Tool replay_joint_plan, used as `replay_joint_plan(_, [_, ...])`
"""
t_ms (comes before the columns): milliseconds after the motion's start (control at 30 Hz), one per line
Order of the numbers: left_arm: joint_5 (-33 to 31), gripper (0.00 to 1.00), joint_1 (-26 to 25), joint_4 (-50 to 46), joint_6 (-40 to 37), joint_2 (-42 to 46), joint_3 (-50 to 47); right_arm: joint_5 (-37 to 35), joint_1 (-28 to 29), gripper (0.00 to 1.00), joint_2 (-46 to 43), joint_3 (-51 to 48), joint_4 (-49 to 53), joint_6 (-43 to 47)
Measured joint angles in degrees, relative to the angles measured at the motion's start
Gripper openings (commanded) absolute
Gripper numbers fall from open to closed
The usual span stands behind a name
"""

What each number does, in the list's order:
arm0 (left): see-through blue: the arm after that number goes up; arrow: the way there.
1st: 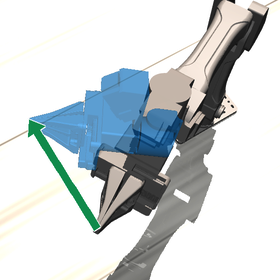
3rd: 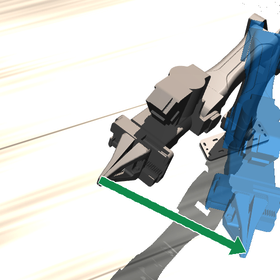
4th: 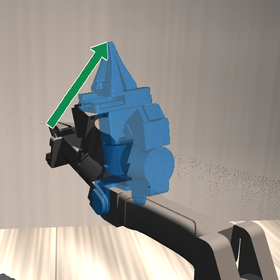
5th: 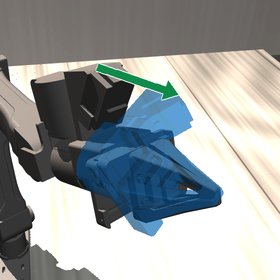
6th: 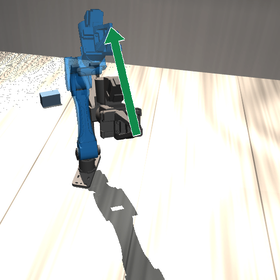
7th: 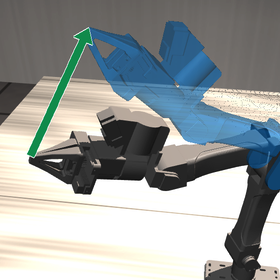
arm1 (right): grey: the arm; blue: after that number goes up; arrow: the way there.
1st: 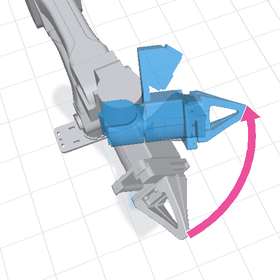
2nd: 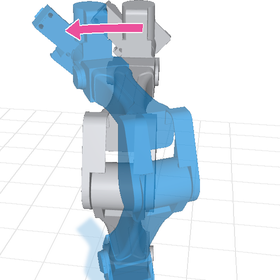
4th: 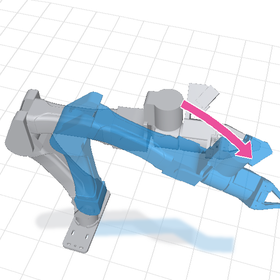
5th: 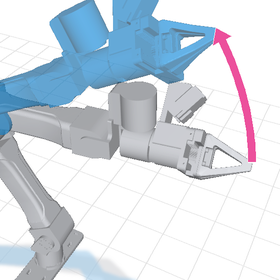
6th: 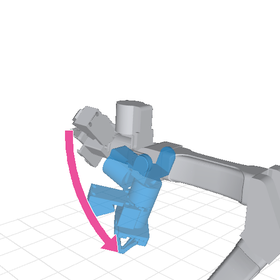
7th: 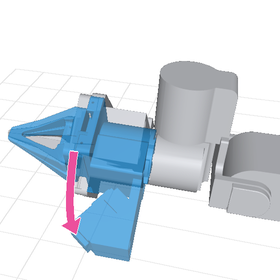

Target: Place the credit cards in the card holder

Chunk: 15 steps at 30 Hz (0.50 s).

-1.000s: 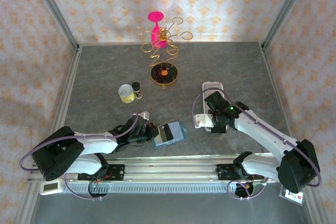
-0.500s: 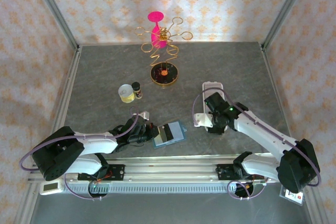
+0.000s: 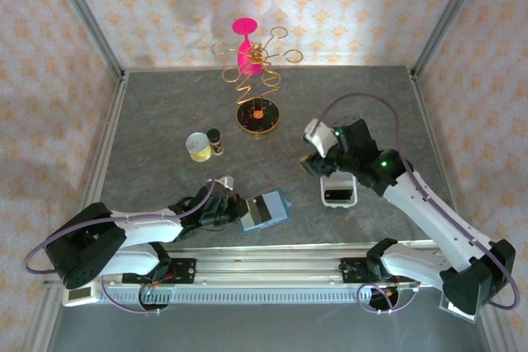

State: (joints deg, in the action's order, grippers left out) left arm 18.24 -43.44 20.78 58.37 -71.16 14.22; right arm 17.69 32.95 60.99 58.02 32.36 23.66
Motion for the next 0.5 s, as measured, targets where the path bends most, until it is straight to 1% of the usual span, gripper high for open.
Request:
replay_joint_plan(100, [-0.28, 0.27, 0.00, -3.26, -0.13, 3.28, 0.00, 2.23, 1.07, 0.47, 0.39, -2.82, -5.55, -17.11])
replay_joint_plan(167, [-0.83, 0.33, 0.00, -5.84, -0.02, 6.58, 0.35, 3.13, 3.39, 0.45, 0.81, -7.26, -9.27, -27.39])
replay_joint_plan(233, [-1.40, 0.35, 0.00, -8.39, 0.07, 10.25, 1.01, 3.41, 7.48, 0.45, 1.51, -13.09, -12.96, -37.33])
replay_joint_plan(333, [-2.21, 0.40, 0.00, -10.54, 0.52, 14.49, 1.11, 3.85, 13.29, 0.46, 3.54, -19.08, -16.26, -47.56])
replay_joint_plan(500, [-2.19, 0.41, 0.00, -11.45, 2.19, 16.70, -1.81, 3.80, 16.98, 0.47, 8.44, -22.71, -21.49, -58.29])
